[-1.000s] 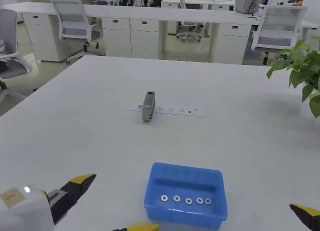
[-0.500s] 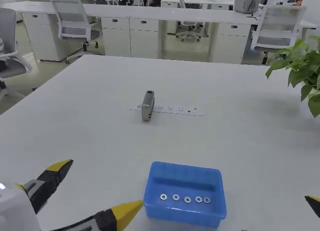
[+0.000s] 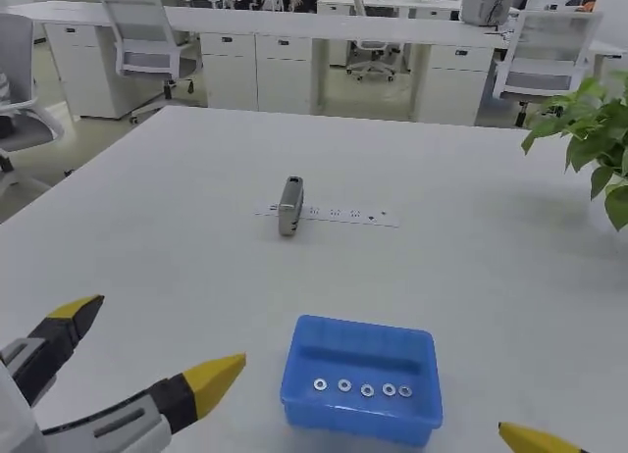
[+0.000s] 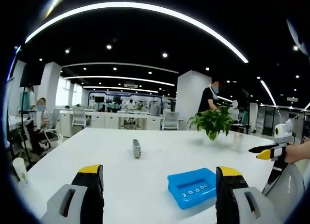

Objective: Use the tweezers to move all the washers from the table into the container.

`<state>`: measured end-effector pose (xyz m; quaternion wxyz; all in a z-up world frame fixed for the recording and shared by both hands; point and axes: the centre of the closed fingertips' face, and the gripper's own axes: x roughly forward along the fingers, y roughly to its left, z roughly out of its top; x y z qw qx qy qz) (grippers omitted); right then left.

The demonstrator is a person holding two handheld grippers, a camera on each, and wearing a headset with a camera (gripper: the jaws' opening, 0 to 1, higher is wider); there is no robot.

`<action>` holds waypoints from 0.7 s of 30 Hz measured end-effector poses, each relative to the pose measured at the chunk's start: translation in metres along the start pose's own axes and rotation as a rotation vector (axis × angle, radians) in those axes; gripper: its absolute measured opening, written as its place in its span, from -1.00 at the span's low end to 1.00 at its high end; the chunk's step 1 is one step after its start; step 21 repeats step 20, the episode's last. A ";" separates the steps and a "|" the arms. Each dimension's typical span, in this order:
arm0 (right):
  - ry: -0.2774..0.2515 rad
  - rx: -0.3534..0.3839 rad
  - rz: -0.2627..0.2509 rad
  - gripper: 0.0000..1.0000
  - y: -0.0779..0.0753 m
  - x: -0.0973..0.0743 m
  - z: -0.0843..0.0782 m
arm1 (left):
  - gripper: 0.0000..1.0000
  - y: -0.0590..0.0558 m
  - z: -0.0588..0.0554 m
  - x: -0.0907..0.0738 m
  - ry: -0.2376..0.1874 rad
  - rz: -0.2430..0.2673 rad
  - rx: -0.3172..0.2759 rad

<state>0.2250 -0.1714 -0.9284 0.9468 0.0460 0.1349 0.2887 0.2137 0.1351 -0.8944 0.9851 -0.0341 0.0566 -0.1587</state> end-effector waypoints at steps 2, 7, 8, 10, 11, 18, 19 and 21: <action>0.000 -0.002 -0.003 0.98 0.001 -0.001 0.001 | 0.97 -0.002 -0.001 0.001 0.005 -0.003 0.008; 0.012 -0.035 -0.014 0.98 -0.004 -0.001 0.001 | 0.97 -0.005 -0.002 0.002 0.009 -0.011 0.003; 0.011 -0.032 -0.015 0.98 -0.004 -0.001 0.001 | 0.97 -0.005 -0.001 0.002 0.009 -0.011 0.002; 0.009 -0.024 -0.011 0.98 -0.005 -0.001 0.002 | 0.97 -0.005 -0.001 0.003 0.008 -0.010 0.001; 0.010 -0.023 -0.012 0.98 -0.006 -0.001 0.001 | 0.97 -0.005 -0.001 0.003 0.008 -0.008 -0.003; 0.022 -0.025 0.000 0.98 -0.005 0.002 -0.002 | 0.97 -0.007 -0.002 0.002 0.018 -0.010 -0.001; 0.023 -0.023 0.000 0.98 -0.005 0.002 -0.003 | 0.97 -0.008 -0.002 0.002 0.020 -0.012 -0.001; 0.028 -0.020 0.001 0.98 -0.005 0.002 -0.004 | 0.97 -0.010 -0.003 0.002 0.022 -0.012 0.004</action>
